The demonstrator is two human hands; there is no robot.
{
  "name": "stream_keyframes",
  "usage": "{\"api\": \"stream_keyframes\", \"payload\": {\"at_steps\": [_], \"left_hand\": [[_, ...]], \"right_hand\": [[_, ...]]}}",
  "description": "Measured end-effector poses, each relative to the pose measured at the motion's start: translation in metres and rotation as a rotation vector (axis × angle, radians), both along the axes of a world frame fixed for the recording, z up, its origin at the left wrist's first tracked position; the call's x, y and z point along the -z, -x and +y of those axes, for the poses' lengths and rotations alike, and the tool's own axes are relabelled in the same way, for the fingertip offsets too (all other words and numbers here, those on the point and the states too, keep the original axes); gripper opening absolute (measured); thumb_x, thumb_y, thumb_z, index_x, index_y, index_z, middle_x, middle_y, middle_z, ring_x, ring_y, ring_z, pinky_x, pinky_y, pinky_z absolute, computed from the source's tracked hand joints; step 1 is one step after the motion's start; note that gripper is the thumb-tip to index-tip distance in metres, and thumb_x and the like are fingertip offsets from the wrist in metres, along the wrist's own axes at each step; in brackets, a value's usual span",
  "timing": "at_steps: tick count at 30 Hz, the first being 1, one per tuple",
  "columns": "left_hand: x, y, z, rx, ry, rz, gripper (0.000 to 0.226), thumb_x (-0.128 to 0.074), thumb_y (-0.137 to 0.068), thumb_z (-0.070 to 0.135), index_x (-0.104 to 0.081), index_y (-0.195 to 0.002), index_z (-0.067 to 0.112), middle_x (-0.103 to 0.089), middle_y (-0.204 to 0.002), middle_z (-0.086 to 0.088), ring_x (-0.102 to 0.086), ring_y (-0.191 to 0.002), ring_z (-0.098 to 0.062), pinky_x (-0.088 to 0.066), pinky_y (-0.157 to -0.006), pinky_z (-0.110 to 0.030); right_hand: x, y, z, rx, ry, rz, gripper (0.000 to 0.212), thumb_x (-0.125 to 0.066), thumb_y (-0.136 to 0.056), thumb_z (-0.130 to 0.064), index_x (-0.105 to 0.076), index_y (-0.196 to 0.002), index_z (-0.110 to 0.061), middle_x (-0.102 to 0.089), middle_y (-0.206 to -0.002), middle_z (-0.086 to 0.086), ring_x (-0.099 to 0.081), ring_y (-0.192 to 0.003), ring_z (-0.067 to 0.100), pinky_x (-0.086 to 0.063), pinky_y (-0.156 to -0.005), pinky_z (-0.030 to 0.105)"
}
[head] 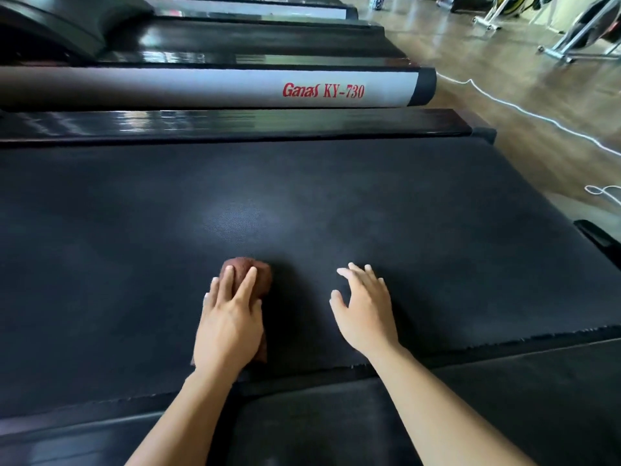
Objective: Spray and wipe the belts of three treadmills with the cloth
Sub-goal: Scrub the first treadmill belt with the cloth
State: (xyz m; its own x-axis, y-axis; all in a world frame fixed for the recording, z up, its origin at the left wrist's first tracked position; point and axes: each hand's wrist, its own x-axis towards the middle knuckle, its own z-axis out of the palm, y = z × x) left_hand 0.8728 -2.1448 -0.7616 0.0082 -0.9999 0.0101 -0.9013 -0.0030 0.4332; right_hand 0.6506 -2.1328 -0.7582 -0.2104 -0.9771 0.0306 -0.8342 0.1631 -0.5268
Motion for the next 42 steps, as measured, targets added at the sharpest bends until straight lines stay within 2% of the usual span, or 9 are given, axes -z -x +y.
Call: {"api": "stream_keyframes", "payload": {"at_steps": [6,11,17,21,26,29,32,37,42], "left_hand": [[-0.010,0.062,-0.036,-0.128,-0.022,-0.022,0.056,-0.042,-0.102,0.029,-0.026,-0.156,0.026,-0.014,-0.165,-0.012,-0.013,-0.150,-0.039,-0.014,-0.122,-0.041],[-0.010,0.150,-0.057,-0.036,-0.017,-0.058,0.057,-0.043,-0.101,0.029,-0.027,-0.155,0.024,-0.013,-0.165,-0.015,-0.013,-0.150,-0.041,-0.012,-0.122,-0.041],[-0.009,0.267,-0.031,0.188,0.001,-0.072,0.057,-0.040,-0.099,0.033,-0.030,-0.155,0.028,-0.017,-0.165,-0.012,-0.018,-0.149,-0.039,-0.016,-0.121,-0.043],[-0.003,0.263,0.012,0.267,0.014,-0.100,0.058,-0.036,-0.092,0.039,-0.038,-0.150,0.033,-0.036,-0.159,-0.007,-0.035,-0.145,-0.036,-0.026,-0.117,-0.045],[0.003,0.185,0.042,0.003,-0.029,-0.060,0.058,-0.034,-0.096,0.041,-0.034,-0.153,0.036,-0.026,-0.164,-0.002,-0.026,-0.149,-0.032,-0.019,-0.121,-0.040],[-0.004,0.160,0.018,-0.221,-0.052,0.002,0.057,-0.049,-0.100,0.029,-0.033,-0.154,0.035,-0.018,-0.166,-0.002,-0.017,-0.152,-0.032,-0.018,-0.124,-0.043],[-0.014,0.175,-0.023,-0.307,-0.044,-0.001,0.058,-0.049,-0.101,0.026,-0.030,-0.156,0.031,-0.015,-0.166,-0.006,-0.011,-0.152,-0.033,-0.014,-0.124,-0.041],[-0.013,0.248,-0.063,-0.145,-0.040,-0.043,0.058,-0.045,-0.102,0.028,-0.026,-0.157,0.027,-0.012,-0.166,-0.012,-0.009,-0.152,-0.037,-0.009,-0.123,-0.039],[-0.007,0.306,-0.027,0.137,-0.036,-0.069,0.058,-0.037,-0.100,0.035,-0.025,-0.156,0.032,-0.013,-0.166,-0.008,-0.012,-0.152,-0.035,-0.011,-0.123,-0.041]], "right_hand": [[0.000,0.123,0.005,0.028,0.010,0.198,0.046,-0.058,-0.094,-0.030,-0.053,-0.139,-0.019,-0.041,-0.154,0.003,-0.025,-0.148,0.028,-0.018,-0.120,0.046],[0.003,0.209,-0.002,0.052,0.004,0.285,0.048,-0.058,-0.095,-0.034,-0.051,-0.141,-0.020,-0.038,-0.156,0.006,-0.026,-0.147,0.030,-0.018,-0.120,0.050],[0.015,0.230,-0.012,0.055,-0.001,0.334,0.053,-0.055,-0.094,-0.044,-0.047,-0.144,-0.026,-0.034,-0.158,0.006,-0.025,-0.147,0.032,-0.016,-0.119,0.052],[0.018,0.231,-0.012,0.062,0.042,0.345,0.053,-0.046,-0.093,-0.047,-0.050,-0.141,-0.025,-0.038,-0.155,0.007,-0.030,-0.145,0.034,-0.021,-0.117,0.055],[0.018,0.231,-0.011,0.056,0.063,0.355,0.062,-0.031,-0.091,-0.053,-0.051,-0.141,-0.024,-0.040,-0.154,0.008,-0.033,-0.143,0.034,-0.023,-0.116,0.056],[0.017,0.230,-0.010,0.053,0.067,0.353,0.061,-0.032,-0.091,-0.052,-0.051,-0.141,-0.023,-0.040,-0.154,0.009,-0.033,-0.143,0.035,-0.024,-0.116,0.056],[0.018,0.231,-0.009,0.049,0.070,0.352,0.061,-0.033,-0.092,-0.052,-0.050,-0.143,-0.023,-0.039,-0.155,0.009,-0.033,-0.143,0.036,-0.023,-0.116,0.056],[0.019,0.234,-0.008,0.037,0.051,0.348,0.062,-0.030,-0.092,-0.052,-0.048,-0.144,-0.024,-0.037,-0.157,0.009,-0.031,-0.145,0.036,-0.021,-0.118,0.055],[0.021,0.235,-0.010,0.039,0.039,0.347,0.064,-0.032,-0.090,-0.052,-0.048,-0.145,-0.024,-0.036,-0.157,0.008,-0.030,-0.145,0.036,-0.021,-0.117,0.055]]}}
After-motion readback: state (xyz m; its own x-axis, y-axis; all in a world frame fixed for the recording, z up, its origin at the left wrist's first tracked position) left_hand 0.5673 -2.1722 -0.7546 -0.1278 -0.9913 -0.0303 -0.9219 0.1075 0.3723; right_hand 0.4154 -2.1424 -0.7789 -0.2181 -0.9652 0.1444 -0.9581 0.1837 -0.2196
